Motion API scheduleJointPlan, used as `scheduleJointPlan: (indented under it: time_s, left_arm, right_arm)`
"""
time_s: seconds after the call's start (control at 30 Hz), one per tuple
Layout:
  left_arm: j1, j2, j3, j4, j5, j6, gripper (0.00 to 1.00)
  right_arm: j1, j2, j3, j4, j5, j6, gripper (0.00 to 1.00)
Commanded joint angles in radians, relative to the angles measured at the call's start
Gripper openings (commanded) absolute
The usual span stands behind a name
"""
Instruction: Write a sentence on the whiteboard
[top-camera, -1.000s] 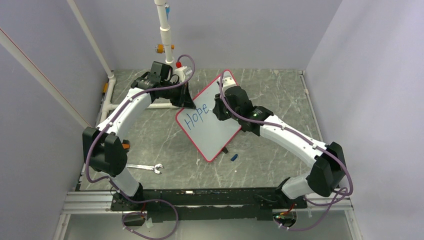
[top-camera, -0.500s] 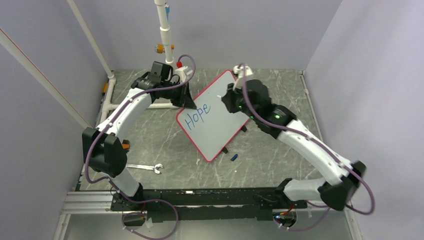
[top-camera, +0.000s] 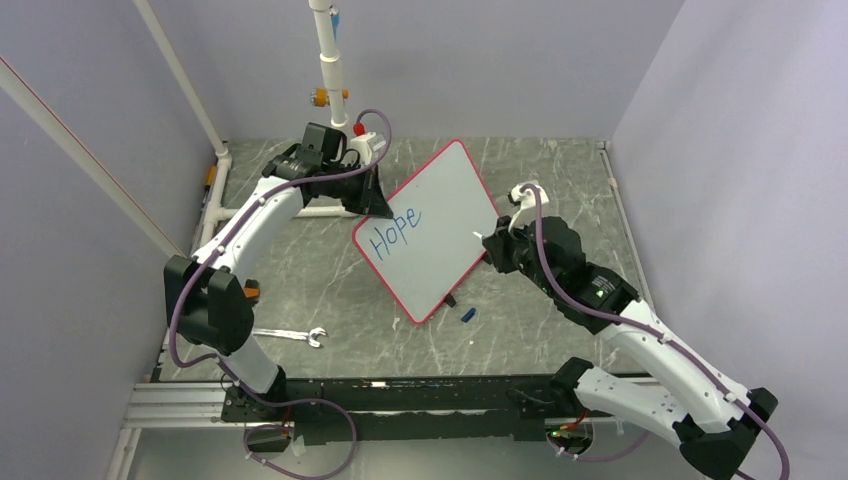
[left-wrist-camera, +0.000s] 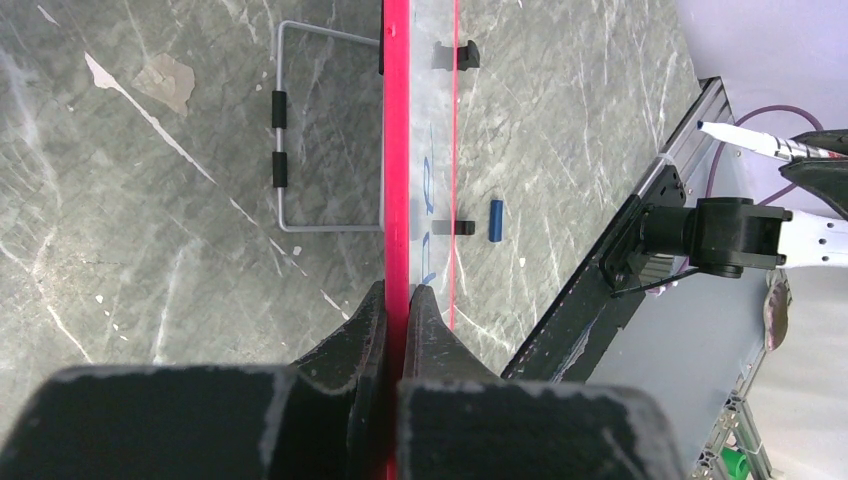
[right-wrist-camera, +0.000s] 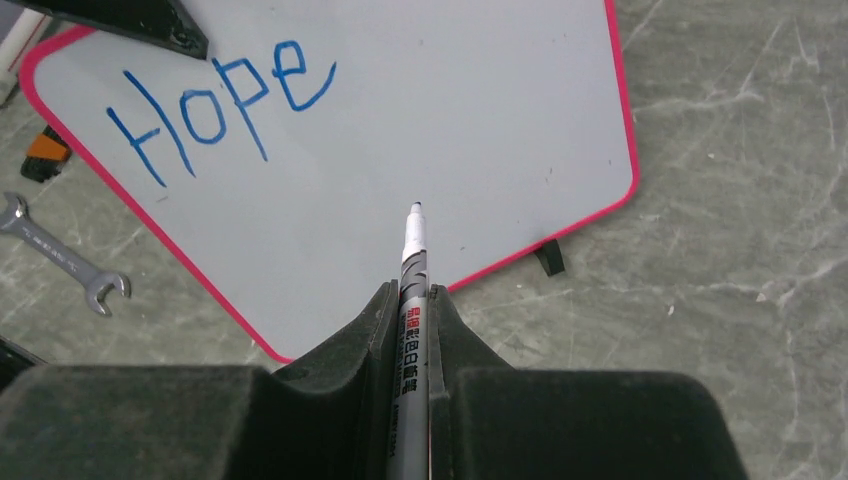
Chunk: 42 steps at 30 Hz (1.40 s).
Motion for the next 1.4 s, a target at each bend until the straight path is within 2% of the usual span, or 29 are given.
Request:
scheduleJointPlan:
  time_s: [0.0,0.5,0.87,1.37]
  left_arm:
    - [-0.009,-0.017,0.002,0.007,-0.142,0.122,0.00]
    - [-0.042,0.011,0.041,-0.032,-0.189,0.135,0.00]
    - [-0.043,-0.018,0.012,0.005,-0.189,0.112,0.00]
    - [-0.043,-0.040,-0.013,0.014,-0.213,0.119,0.00]
  right_arm:
    - [-0.002,-0.067,-0.014,0.007,0.006,0.014,0.00]
    - [-0.002,-0.067,-0.055,0.051,-0.048,-0.001,0.00]
    - [-0.015,0.143,0.028,0.216,-0.036,-0.042,0.00]
    - [-0.132,0.448,0.260,0.345,-0.207,-0.047,0.00]
